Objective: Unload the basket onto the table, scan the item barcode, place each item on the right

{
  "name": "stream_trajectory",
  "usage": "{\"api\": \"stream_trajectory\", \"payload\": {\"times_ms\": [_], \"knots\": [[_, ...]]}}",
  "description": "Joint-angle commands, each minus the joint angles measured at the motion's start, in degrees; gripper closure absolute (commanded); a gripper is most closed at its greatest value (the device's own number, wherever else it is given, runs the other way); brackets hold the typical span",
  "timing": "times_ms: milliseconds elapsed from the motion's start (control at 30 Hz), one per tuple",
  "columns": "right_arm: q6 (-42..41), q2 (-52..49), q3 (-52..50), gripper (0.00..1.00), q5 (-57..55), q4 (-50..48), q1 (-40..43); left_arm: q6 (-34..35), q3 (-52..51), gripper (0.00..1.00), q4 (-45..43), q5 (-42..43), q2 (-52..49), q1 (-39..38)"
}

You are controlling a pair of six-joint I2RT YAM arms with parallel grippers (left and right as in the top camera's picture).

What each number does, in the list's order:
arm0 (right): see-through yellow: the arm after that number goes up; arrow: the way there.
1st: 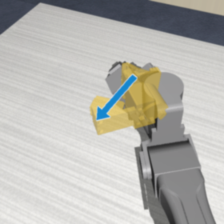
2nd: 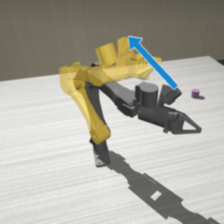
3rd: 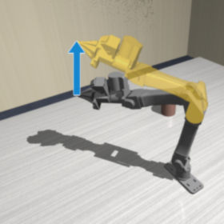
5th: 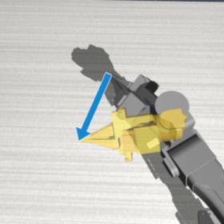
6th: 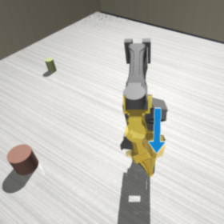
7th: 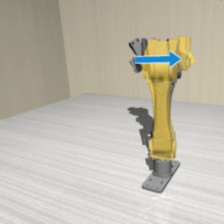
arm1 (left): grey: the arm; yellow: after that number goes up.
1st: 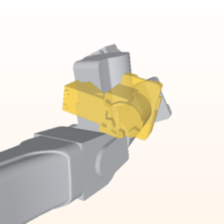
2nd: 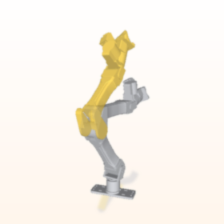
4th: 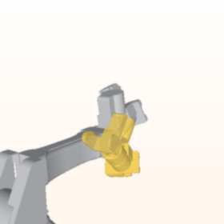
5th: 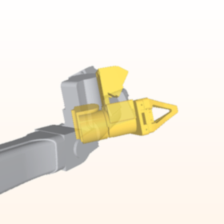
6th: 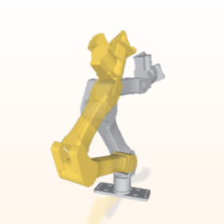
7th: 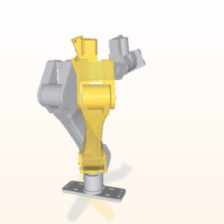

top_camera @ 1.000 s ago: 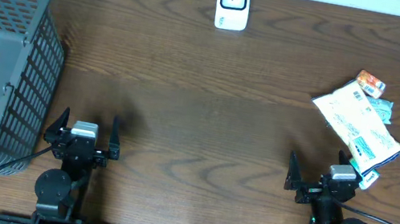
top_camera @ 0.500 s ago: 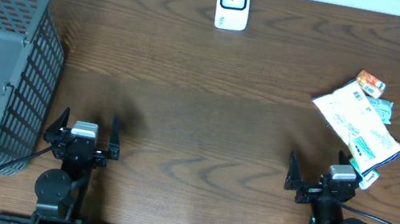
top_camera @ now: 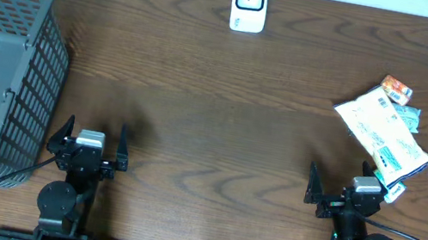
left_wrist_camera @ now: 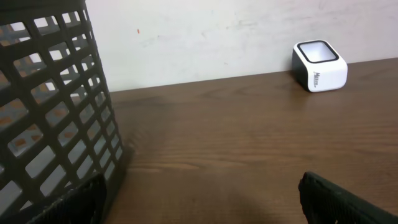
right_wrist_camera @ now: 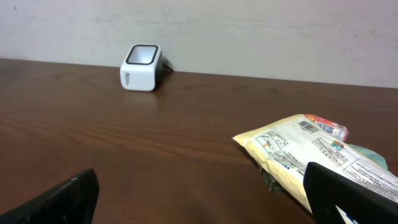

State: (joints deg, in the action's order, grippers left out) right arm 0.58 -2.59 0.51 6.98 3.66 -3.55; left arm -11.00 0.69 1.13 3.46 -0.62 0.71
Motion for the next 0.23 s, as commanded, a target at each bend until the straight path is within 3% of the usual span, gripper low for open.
{"api": "stream_trajectory", "payload": {"times_ms": [0, 200], "knots": [[-0.8, 0.3, -0.2, 0.01, -0.2, 0.2, 0.3, -0.9, -0.5, 0.02, 2.7, -0.1, 0.2, 0.3], [-0.8, 0.3, -0.2, 0.01, -0.2, 0.2, 0.3, -0.9, -0.5, 0.02, 2.7, -0.1, 0.2, 0.3]]}}
